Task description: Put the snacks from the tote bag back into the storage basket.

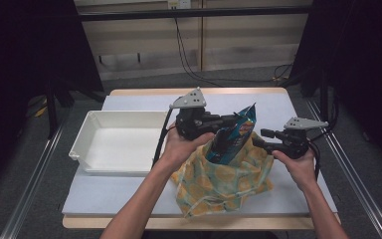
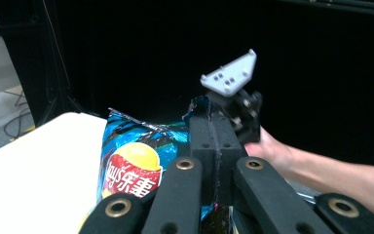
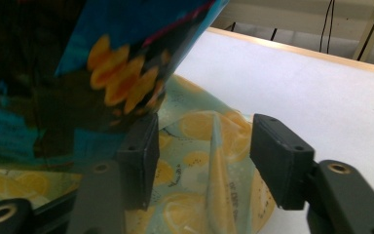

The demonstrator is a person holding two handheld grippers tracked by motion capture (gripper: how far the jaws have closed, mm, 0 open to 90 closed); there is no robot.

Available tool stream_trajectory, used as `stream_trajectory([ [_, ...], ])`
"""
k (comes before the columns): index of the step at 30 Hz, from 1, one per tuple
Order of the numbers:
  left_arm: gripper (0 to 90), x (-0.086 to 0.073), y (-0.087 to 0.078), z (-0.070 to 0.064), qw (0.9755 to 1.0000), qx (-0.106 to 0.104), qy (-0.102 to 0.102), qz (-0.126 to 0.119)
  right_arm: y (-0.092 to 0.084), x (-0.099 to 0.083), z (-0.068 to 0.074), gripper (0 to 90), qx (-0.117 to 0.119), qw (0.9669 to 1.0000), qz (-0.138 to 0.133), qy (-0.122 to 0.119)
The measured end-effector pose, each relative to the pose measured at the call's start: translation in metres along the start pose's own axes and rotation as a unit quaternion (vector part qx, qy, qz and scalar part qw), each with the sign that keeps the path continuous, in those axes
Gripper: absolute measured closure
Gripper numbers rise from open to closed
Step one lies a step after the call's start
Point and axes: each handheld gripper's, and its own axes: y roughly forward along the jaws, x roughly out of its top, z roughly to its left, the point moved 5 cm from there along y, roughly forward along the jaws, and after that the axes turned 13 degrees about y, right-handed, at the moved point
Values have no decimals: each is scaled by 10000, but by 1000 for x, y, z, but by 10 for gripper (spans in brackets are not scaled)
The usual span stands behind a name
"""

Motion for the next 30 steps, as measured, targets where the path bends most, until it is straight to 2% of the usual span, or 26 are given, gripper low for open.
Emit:
stream_trajectory([
  [2,900,6,1,0,10000,-12,-4,-76,-3,-1,1,402,3,10000,-16,-3],
  [9,900,24,0,7,9999,-9,49,-102,-18,-2,0,313,-27,9998,-186,82],
  [15,900,39,-8,15,9997,8,50,-224,-35,-5,0,286,-71,9994,-303,119],
  [22,900,56,-15,21,9992,69,39,-391,-44,-9,4,251,-6,9991,-393,163],
  [26,900,68,-21,24,9988,84,119,-465,-47,-12,8,250,-15,9993,-359,131],
  [27,900,70,-23,25,9990,85,159,-409,-48,-14,9,251,-17,9996,-267,106],
  [30,900,76,-30,28,9988,174,205,-403,-52,-16,9,250,-33,9995,-281,111],
])
